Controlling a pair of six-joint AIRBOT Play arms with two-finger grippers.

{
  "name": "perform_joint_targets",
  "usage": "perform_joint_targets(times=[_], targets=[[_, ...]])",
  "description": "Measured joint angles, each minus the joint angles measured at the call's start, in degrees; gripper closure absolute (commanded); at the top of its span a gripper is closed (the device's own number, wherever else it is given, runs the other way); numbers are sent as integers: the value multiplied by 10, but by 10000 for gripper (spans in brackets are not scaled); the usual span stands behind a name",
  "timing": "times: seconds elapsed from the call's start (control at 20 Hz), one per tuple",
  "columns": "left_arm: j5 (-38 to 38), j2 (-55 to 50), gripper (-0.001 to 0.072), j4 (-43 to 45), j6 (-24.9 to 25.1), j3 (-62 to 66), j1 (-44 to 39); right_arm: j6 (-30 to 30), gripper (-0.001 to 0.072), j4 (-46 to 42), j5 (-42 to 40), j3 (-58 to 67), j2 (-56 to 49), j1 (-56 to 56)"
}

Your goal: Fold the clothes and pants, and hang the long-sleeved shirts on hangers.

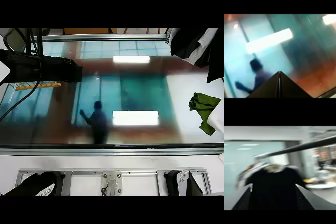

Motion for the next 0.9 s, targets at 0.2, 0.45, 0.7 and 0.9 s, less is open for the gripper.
perform_joint_targets(times=[0.2,0.45,0.7,0.9], targets=[[58,33,690,-49,-2,-81,46,5,129,-104,68,-33,-18,261],[119,75,690,-136,-2,-192,94,58,129,-273,138,-65,-107,611],[145,96,690,-161,-2,-247,99,75,129,-332,162,-71,-213,812],[149,100,690,-167,-2,-257,91,81,174,-344,166,-73,-250,866]])
